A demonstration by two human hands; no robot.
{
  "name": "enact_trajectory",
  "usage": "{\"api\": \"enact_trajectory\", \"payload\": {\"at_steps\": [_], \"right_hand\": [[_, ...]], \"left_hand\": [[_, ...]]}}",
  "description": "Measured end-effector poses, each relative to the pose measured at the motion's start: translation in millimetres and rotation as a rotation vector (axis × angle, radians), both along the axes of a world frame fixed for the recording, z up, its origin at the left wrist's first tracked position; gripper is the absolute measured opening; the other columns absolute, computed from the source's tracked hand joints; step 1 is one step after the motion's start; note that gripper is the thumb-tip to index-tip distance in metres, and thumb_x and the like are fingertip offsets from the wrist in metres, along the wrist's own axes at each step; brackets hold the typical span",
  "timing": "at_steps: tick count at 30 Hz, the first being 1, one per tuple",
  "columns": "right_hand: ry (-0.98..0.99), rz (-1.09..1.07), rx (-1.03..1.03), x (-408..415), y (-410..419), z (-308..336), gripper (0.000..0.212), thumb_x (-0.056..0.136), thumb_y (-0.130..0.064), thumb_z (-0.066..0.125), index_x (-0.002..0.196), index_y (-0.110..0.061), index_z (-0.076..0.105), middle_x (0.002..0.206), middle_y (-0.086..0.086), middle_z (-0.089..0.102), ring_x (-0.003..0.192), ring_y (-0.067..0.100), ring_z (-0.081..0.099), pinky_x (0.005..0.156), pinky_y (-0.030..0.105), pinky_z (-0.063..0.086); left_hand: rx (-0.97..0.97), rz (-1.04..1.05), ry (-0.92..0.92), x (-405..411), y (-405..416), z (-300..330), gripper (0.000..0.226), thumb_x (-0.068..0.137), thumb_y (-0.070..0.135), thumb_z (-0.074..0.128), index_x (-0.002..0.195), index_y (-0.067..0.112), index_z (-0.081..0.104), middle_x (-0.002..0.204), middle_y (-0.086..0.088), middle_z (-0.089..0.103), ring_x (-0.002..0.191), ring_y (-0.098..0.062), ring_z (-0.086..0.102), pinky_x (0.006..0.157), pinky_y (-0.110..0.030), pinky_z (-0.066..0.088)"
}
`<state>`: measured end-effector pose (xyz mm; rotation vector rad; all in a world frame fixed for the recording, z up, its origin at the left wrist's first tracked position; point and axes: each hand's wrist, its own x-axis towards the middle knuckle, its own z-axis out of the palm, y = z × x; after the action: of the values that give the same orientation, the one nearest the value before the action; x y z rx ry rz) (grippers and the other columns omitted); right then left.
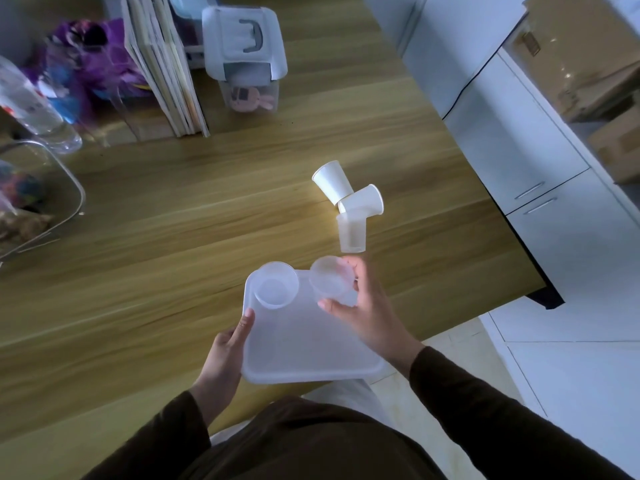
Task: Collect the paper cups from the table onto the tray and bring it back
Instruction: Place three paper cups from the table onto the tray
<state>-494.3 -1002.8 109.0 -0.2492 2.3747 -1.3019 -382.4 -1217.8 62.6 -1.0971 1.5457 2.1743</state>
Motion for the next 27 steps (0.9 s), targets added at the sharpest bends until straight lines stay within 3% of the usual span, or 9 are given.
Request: {"api": "enact_trajectory", "payload": {"at_steps": [5,8,12,15,17,20,23,25,27], "right_hand": [[0.0,0.008,0.057,7.3,3.4,-9.7,0.063,0.084,-0.024,0.081,0.135,-0.019,0.045,0.117,-0.026,0.047,0.104,-0.02,0.04,0.087,0.0,0.031],[-0.024,0.004,0.066,8.2,2.8,-12.2,0.067,0.084,-0.026,0.08,0.139,-0.019,0.042,0.125,-0.016,0.05,0.107,-0.022,0.038,0.089,0.002,0.032],[-0.047,0.03,0.051,6.7,6.3,-12.5,0.083,0.08,-0.033,0.084,0.147,-0.021,0.036,0.142,-0.011,0.048,0.12,-0.013,0.04,0.1,0.015,0.033],[-0.072,0.055,-0.005,2.9,16.0,-7.4,0.106,0.07,-0.058,0.084,0.155,-0.025,0.03,0.154,-0.01,0.042,0.14,0.0,0.038,0.114,0.019,0.031],[0.009,0.002,-0.017,-7.3,23.2,-1.9,0.097,0.075,-0.065,0.076,0.153,-0.023,0.035,0.152,-0.006,0.046,0.141,0.004,0.042,0.115,0.021,0.033],[0.076,-0.237,0.045,-45.5,27.5,-3.4,0.075,0.083,-0.055,0.074,0.143,-0.019,0.046,0.14,-0.005,0.051,0.131,0.01,0.049,0.109,0.027,0.041],[-0.09,-0.336,0.211,-94.3,22.5,-18.6,0.08,0.083,-0.059,0.072,0.142,-0.01,0.048,0.136,0.002,0.053,0.125,0.019,0.053,0.102,0.036,0.047],[-0.2,-0.333,0.248,-116.1,15.0,-30.5,0.077,0.078,-0.064,0.073,0.123,-0.004,0.058,0.112,0.004,0.061,0.103,0.022,0.06,0.082,0.033,0.05],[-0.242,-0.335,0.261,-125.8,4.2,-39.3,0.075,0.066,-0.073,0.074,0.094,-0.004,0.062,0.079,0.001,0.06,0.074,0.021,0.059,0.061,0.03,0.043]], "left_hand": [[-0.029,-0.036,-0.007,-7.5,4.9,1.3,0.048,0.105,0.046,0.047,0.1,0.014,0.083,0.1,-0.006,0.087,0.086,-0.02,0.084,0.086,-0.04,0.06],[-0.043,-0.058,-0.008,-9.2,6.0,1.0,0.048,0.106,0.045,0.046,0.101,0.015,0.082,0.1,-0.005,0.087,0.087,-0.02,0.084,0.084,-0.04,0.06],[-0.039,-0.067,-0.008,-10.3,4.7,-0.7,0.048,0.106,0.046,0.045,0.103,0.015,0.082,0.104,-0.006,0.086,0.092,-0.022,0.084,0.088,-0.042,0.06],[-0.029,-0.056,-0.015,-12.6,1.1,-1.9,0.049,0.106,0.047,0.046,0.106,0.014,0.082,0.107,-0.008,0.086,0.095,-0.025,0.083,0.096,-0.046,0.058],[-0.031,-0.057,-0.016,-13.3,-1.0,-2.3,0.048,0.106,0.047,0.046,0.109,0.014,0.081,0.109,-0.008,0.085,0.097,-0.025,0.083,0.096,-0.046,0.058],[-0.034,-0.066,-0.014,-13.6,-3.3,-1.9,0.047,0.106,0.046,0.046,0.111,0.014,0.08,0.109,-0.007,0.085,0.098,-0.026,0.083,0.094,-0.046,0.06],[-0.039,-0.078,-0.012,-14.1,-3.6,-0.4,0.048,0.106,0.047,0.046,0.112,0.014,0.08,0.11,-0.007,0.085,0.098,-0.026,0.083,0.094,-0.045,0.06],[-0.04,-0.078,-0.013,-14.2,-3.0,1.9,0.048,0.106,0.046,0.045,0.111,0.014,0.081,0.109,-0.008,0.085,0.098,-0.025,0.083,0.095,-0.045,0.059],[-0.04,-0.083,-0.01,-14.1,-3.3,3.3,0.049,0.106,0.046,0.045,0.112,0.012,0.081,0.112,-0.009,0.085,0.101,-0.027,0.082,0.097,-0.047,0.058]]}}
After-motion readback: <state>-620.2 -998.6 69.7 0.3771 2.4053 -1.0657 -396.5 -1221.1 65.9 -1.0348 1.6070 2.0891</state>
